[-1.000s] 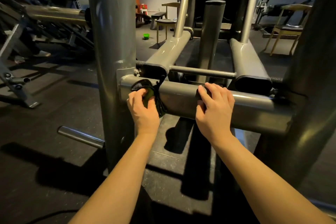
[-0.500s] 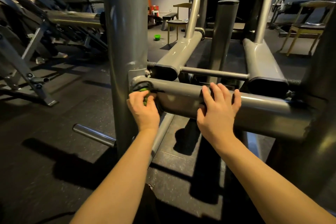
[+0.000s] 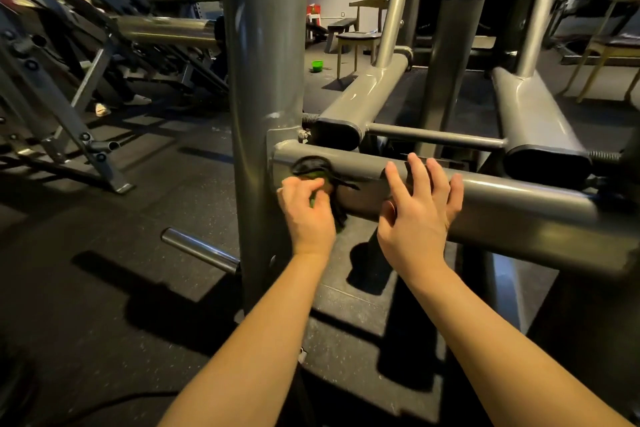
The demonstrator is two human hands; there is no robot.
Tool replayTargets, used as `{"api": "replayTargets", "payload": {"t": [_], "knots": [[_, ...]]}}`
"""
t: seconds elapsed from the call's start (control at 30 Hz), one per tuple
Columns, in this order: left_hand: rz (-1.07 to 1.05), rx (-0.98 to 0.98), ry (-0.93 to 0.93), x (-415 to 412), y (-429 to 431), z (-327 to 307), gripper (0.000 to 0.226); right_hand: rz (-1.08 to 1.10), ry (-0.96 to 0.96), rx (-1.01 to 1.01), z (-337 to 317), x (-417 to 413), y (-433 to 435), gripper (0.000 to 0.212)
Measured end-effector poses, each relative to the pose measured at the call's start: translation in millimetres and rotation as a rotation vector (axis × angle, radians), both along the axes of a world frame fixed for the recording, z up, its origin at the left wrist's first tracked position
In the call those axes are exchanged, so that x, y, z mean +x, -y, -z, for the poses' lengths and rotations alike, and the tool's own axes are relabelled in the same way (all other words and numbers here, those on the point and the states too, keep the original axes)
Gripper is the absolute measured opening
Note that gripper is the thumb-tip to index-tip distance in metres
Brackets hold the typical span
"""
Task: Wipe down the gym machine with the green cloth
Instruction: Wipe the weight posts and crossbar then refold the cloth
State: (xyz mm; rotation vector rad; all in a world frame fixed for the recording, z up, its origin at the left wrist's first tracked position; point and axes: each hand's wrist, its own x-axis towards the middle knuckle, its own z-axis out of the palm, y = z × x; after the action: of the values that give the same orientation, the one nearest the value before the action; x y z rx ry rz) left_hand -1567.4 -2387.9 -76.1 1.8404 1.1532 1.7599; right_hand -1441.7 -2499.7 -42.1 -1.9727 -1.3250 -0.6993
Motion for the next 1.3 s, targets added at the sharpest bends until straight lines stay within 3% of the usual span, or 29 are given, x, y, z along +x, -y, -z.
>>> {"api": "replayTargets", "payload": {"t": [0.17,0.4,0.5,0.63,0.8,0.97,1.07,1.17,1.3], "knots": [[-0.198,-0.359,0.370,-29,-32,-18,0.013,0.008,-0.026,0.017,1,-3,-1,0.066],[-0.027,-0.430,0.331,28,45,-4,0.006,0.008,-0.031,0.012,0,-4,-1,0.071],[0.025,-0.576,0.429,27,48,-10,0.010,0.007,-0.019,-0.001,0,-3,0,0.071],[-0.103,-0.634,0.656,-4,0,-29,0.015,-0.015,-0.006,-0.007,0,0,0,0.068],[-0.126,-0.710,0.732,-7,1,-27,0.008,-0.005,-0.008,-0.027,0,0,1,0.068],[0.030,-0.738,0.517,30,59,-17,0.008,-0.002,0.019,-0.036,-1,0,3,0.069],[0.126,-0.545,0.297,25,59,-29,0.006,-0.006,0.048,-0.059,-4,5,6,0.068],[0.014,-0.309,-0.008,3,22,-48,0.006,-0.049,0.083,-0.102,-7,13,14,0.067],[-0.012,-0.201,-0.084,-22,-21,-66,0.005,-0.024,0.066,-0.075,-17,38,34,0.063]]}}
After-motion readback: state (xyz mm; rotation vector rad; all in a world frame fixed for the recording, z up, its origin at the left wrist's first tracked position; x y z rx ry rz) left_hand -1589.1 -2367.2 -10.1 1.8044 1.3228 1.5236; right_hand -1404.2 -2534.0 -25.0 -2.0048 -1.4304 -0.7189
